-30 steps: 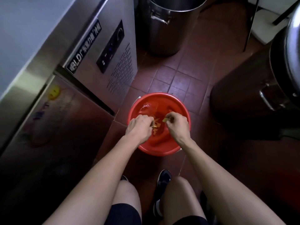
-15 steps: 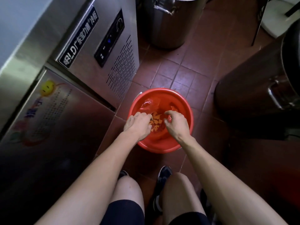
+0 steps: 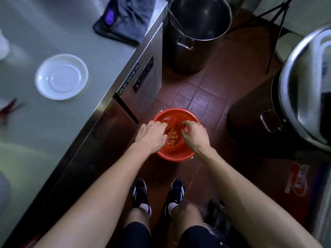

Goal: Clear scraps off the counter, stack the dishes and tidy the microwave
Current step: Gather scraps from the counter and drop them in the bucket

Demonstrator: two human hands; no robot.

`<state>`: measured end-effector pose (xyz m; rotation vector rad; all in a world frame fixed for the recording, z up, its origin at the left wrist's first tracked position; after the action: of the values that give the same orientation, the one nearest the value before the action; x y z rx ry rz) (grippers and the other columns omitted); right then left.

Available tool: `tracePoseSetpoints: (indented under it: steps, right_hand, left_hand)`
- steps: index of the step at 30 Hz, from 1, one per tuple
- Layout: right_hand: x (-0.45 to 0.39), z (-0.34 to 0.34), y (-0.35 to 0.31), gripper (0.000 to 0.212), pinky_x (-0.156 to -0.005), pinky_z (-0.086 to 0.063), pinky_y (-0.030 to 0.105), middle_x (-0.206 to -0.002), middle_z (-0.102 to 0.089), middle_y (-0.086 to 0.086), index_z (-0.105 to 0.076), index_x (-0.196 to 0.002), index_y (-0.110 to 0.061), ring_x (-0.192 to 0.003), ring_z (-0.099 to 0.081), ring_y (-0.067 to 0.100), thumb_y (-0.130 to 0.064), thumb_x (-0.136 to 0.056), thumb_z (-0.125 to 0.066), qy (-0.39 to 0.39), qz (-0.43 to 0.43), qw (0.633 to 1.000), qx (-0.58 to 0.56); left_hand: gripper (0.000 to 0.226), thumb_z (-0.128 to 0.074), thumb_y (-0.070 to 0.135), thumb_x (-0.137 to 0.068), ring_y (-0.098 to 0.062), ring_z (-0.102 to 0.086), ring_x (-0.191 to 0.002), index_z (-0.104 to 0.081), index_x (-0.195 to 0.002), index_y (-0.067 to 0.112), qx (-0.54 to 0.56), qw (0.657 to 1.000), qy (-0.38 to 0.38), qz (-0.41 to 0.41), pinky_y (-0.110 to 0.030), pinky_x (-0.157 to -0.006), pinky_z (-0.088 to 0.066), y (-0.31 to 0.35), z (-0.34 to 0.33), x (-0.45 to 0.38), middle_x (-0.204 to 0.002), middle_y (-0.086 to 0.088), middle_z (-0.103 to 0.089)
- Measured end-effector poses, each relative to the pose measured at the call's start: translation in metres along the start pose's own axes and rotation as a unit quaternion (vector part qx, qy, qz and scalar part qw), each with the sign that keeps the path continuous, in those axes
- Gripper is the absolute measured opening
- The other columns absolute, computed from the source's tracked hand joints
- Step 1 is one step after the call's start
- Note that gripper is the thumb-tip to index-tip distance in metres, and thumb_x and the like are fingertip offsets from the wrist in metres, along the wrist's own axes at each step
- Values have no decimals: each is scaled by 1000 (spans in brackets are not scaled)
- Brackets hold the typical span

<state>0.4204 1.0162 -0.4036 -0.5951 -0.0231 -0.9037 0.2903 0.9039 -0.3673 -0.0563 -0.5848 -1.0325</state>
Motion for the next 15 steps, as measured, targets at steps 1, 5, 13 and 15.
tracePoseSetpoints:
  steps: [1, 5, 13, 15]
  right_hand:
    - [4, 13, -11, 19, -78, -50, 33, -106, -73, 0, -70, -106, -21, -96, -68, 24, -22, -89, -62, 0, 12, 1000, 11]
    - [15, 65, -57, 26, -86, -51, 38, -114, -71, 4, -68, -114, -20, -103, -66, 28, -25, -90, -61, -8, 51, 997, 52]
    - [30, 142, -160, 31, -93, -50, 47, -125, -67, 4, -66, -119, -18, -115, -61, 31, -31, -91, -61, -6, 157, 985, 73]
    - [34, 150, -188, 33, -93, -49, 48, -126, -66, 2, -65, -121, -19, -115, -60, 30, -34, -92, -61, -9, 178, 981, 77]
  left_hand:
    - [44, -51, 39, -98, -27, -46, -129, -49, -139, 24, -5, 1000, 2, 4, -47, -108, -37, 1, 14, 10, -135, -3, -56]
    - [44, -48, 41, -99, -27, -46, -128, -48, -139, 23, -10, 999, 24, 24, -47, -105, -38, 2, 71, 50, -135, -4, -56]
    - [46, -45, 40, -101, -29, -44, -132, -45, -143, 22, 10, 993, 89, 83, -47, -107, -37, -24, 171, 127, -142, -5, -52]
    - [44, -46, 40, -100, -30, -45, -130, -47, -141, 23, 23, 989, 104, 104, -45, -105, -38, -36, 189, 148, -140, -6, -53]
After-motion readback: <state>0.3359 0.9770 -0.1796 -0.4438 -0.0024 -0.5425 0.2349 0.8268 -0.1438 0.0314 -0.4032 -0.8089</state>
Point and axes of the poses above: each hand's wrist, its own x-axis away from the middle knuckle, its own z-axis out of the back of the hand, y = z × x, the point moved 4 cm from there along -x, towards the middle knuckle
